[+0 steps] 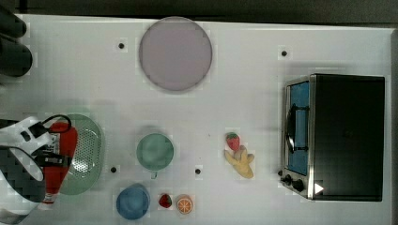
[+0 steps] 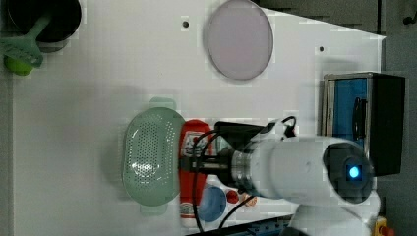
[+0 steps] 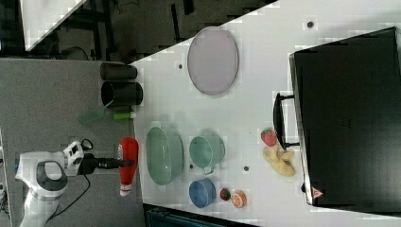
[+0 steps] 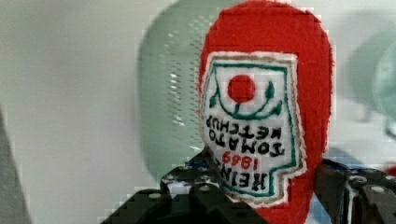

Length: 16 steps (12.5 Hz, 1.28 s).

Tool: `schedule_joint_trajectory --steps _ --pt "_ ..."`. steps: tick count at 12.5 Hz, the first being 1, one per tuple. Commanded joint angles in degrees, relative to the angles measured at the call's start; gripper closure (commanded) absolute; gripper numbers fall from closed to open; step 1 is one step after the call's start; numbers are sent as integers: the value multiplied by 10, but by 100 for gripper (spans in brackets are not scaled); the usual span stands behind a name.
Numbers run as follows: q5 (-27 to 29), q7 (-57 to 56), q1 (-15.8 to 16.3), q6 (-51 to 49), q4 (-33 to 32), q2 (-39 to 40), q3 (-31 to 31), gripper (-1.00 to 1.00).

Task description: Pick ketchup from strainer and place it on the table

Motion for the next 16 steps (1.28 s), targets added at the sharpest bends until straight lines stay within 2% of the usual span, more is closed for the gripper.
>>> schedule_joint_trajectory --steps 1,5,8,12,16 --pt "-4 -125 -73 -52 37 -29 -14 -13" --pt "-4 -223 -137 -55 61 -68 -61 -13" --pt "-4 -326 -168 -54 61 -82 -119 -13" --pt "-4 -389 -187 -53 51 -76 -207 -13" --pt "-4 -396 -189 -6 -10 -76 -277 -13"
